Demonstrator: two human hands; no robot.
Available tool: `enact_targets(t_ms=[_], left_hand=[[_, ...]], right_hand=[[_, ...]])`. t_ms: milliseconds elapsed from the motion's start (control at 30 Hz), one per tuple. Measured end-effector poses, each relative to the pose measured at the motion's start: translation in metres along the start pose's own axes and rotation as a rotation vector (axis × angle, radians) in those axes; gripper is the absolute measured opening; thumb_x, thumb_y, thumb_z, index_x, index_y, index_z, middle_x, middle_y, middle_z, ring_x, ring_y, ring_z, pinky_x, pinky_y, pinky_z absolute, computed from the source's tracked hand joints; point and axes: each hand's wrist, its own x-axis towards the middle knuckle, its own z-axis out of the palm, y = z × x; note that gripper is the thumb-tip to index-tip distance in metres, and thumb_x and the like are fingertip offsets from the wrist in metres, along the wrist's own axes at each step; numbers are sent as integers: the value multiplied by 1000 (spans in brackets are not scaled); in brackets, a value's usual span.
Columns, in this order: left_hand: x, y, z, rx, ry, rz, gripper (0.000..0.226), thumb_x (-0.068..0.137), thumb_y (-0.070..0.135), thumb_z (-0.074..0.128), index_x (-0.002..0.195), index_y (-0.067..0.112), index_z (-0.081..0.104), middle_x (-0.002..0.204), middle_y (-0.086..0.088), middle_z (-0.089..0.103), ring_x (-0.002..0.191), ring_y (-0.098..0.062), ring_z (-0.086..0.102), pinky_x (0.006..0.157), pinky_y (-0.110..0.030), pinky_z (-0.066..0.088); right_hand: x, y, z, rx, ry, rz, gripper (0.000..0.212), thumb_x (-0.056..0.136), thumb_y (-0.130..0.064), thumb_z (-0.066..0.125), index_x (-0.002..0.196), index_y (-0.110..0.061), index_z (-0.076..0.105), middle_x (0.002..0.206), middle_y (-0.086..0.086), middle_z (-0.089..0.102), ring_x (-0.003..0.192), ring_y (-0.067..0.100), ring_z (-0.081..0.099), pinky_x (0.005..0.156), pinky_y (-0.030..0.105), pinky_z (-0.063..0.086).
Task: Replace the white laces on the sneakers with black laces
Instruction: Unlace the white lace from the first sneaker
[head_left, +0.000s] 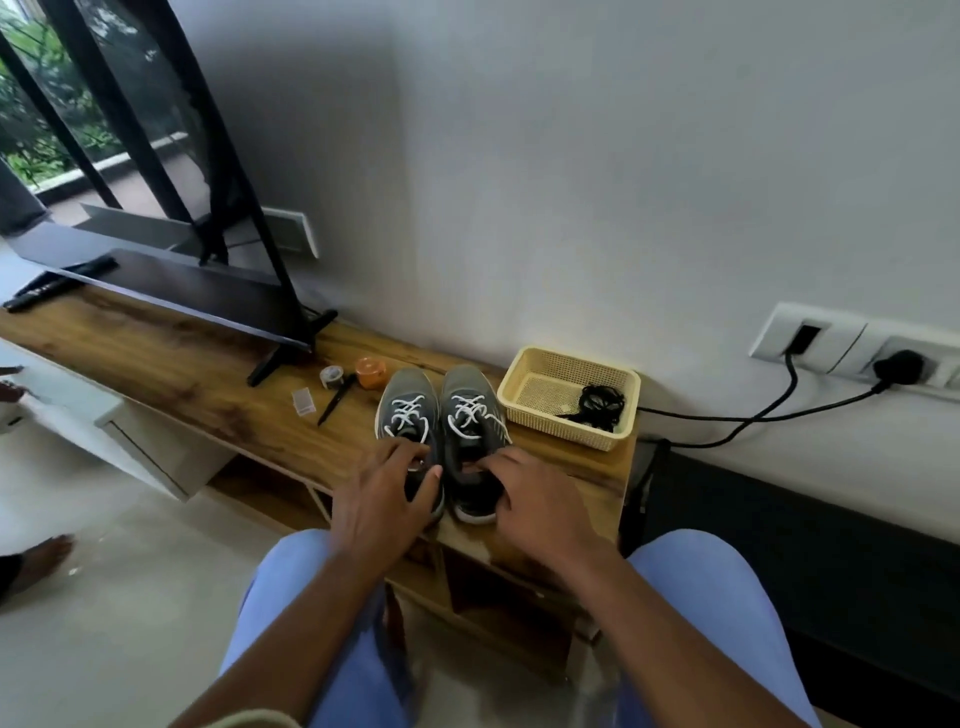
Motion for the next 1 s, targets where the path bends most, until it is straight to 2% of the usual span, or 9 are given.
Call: enact_targets(t_ms=[133,233,400,567,667,733,800,933,1000], left_hand=[[14,2,19,137,61,100,41,91,53,58,124,30,66,127,6,66,118,-23,50,93,-44,44],[37,4,30,174,80,169,47,87,56,56,126,32,66,131,10,62,128,-24,47,102,-45,36],[77,14,36,266,-46,254,43,74,59,64,108,34,75,129,9,64,133,-25,45,113,-52,29],[96,3,36,161,-69,329,32,80,52,56,95,36,79,118,13,70,124,-21,50,103,-49,36],[103,-8,36,-89,-67,261,14,84,43,76,95,36,79,110,20,72,116,-11,58,100,-44,45],[108,-10,35,-296,-6,174,10,85,33,83,92,36,77,97,26,73,103,5,61,93,-23,49],[114,-6,33,-508,42,49,12,90,29,79,87,39,73,93,25,73,95,5,67,82,-6,45],[127,-5,35,-683,178,-191,6,92,26,73,91,31,77,88,15,77,86,-5,73,81,-25,58],[129,-8,35,-631,203,-293,19,90,21,72,103,35,74,93,18,76,90,-4,72,86,-38,60]], right_hand=[[7,14,-2,10,123,94,37,93,-24,57,128,-28,66,115,-6,67,91,19,68,69,34,57],[23,22,3,50,179,165,29,98,-29,59,126,-25,66,108,-4,68,92,19,67,69,36,56],[48,35,18,39,147,129,34,100,-35,57,130,-21,63,113,0,66,96,21,66,73,36,56],[70,51,28,74,143,85,38,102,-33,53,138,-20,59,118,5,66,100,28,66,75,39,54],[77,55,33,125,140,75,36,103,-34,54,135,-19,61,115,6,69,100,29,66,77,40,53],[81,56,37,156,122,71,34,103,-37,54,131,-20,64,112,6,70,101,29,66,80,42,53],[83,57,39,187,122,88,35,101,-42,53,126,-22,67,110,4,71,100,28,66,80,43,53],[86,61,39,230,157,132,35,94,-53,52,107,-26,70,96,-3,69,89,20,64,73,39,52],[85,63,38,239,168,129,32,93,-53,52,98,-25,69,90,-6,66,82,17,62,68,37,50]])
